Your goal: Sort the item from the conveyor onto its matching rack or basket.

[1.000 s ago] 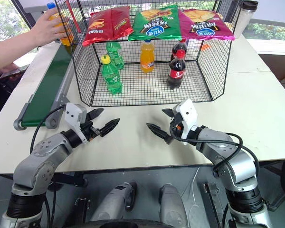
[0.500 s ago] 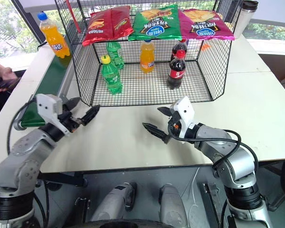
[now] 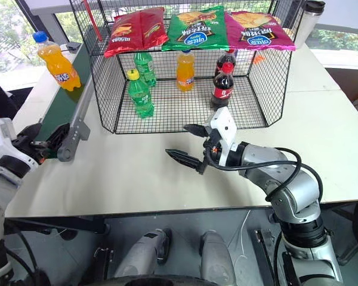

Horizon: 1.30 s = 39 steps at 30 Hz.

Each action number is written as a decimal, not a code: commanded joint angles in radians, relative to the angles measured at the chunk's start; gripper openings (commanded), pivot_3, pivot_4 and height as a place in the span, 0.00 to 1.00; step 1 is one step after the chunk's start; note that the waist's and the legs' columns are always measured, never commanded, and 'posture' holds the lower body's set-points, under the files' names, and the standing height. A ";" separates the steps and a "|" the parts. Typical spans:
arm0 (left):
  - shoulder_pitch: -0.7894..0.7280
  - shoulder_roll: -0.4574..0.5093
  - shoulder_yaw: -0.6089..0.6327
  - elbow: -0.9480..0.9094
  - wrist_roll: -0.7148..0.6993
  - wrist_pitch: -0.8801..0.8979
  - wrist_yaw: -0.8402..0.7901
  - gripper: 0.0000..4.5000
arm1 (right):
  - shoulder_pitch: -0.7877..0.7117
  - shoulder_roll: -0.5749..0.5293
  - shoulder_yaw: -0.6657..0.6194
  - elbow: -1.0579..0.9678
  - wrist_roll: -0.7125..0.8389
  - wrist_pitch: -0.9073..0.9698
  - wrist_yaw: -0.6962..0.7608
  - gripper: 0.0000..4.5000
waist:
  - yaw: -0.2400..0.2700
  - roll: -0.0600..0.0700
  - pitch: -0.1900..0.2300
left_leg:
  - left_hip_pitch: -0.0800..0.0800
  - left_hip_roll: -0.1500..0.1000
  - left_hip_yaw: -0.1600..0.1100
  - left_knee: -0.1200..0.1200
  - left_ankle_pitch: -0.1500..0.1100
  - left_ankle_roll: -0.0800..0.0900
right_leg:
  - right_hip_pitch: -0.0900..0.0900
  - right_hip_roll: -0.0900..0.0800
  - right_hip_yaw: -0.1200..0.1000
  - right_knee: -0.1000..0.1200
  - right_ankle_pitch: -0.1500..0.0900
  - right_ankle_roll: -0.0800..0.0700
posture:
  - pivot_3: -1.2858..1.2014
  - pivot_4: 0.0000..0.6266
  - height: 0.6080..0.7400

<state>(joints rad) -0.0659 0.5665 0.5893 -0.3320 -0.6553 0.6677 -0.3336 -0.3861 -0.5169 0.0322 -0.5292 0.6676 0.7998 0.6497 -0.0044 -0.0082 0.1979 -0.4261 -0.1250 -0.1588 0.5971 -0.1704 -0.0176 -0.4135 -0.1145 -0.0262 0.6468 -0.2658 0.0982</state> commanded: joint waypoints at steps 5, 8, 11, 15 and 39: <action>0.014 0.032 0.039 0.036 0.036 -0.051 -0.008 1.00 | 0.005 0.002 -0.002 -0.020 0.012 -0.035 0.020 0.99 | -0.001 0.000 0.000 | 0.000 0.000 0.000 0.000 0.000 -0.001 | 0.000 0.000 0.000 0.000 0.000 0.000 | 0.52 0.24 0.99; 0.014 0.035 0.035 0.051 0.051 -0.067 -0.010 1.00 | 0.020 0.001 0.001 -0.019 0.008 -0.044 0.024 0.99 | -0.001 0.000 0.000 | 0.000 0.000 0.000 0.000 0.000 -0.001 | 0.000 0.000 0.000 0.000 0.000 0.000 | 0.52 0.24 0.99; 0.002 0.037 0.023 0.069 0.072 -0.085 -0.007 1.00 | 0.026 0.002 0.004 -0.021 0.005 -0.048 0.022 0.99 | -0.003 0.000 0.000 | 0.000 0.000 0.000 0.000 0.000 -0.001 | 0.000 0.000 0.000 0.000 0.000 0.000 | 0.52 0.24 0.99; 0.003 0.041 -0.005 0.089 0.115 -0.119 -0.019 1.00 | 0.033 0.001 0.006 -0.023 0.002 -0.054 0.020 0.99 | -0.003 0.000 0.000 | 0.000 0.000 0.000 -0.001 0.000 -0.001 | 0.000 0.000 0.000 0.000 0.000 0.000 | 0.52 0.24 0.99; -0.034 0.020 0.067 0.081 -0.043 -0.064 -0.052 0.65 | 0.041 -0.016 0.008 -0.039 0.010 -0.044 -0.002 1.00 | 0.010 0.000 0.000 | 0.000 0.000 0.000 -0.001 -0.001 -0.001 | -0.001 0.000 0.000 0.000 0.000 0.000 | 0.52 0.24 0.99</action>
<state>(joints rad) -0.0735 0.5742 0.6075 -0.2036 -0.6427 0.5902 -0.3871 -0.3386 -0.5288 0.0500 -0.5266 0.6687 0.7594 0.6514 0.0059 -0.0084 0.1978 -0.4264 -0.1249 -0.1588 0.5964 -0.1709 -0.0183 -0.4141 -0.1147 -0.0262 0.6464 -0.2658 0.0981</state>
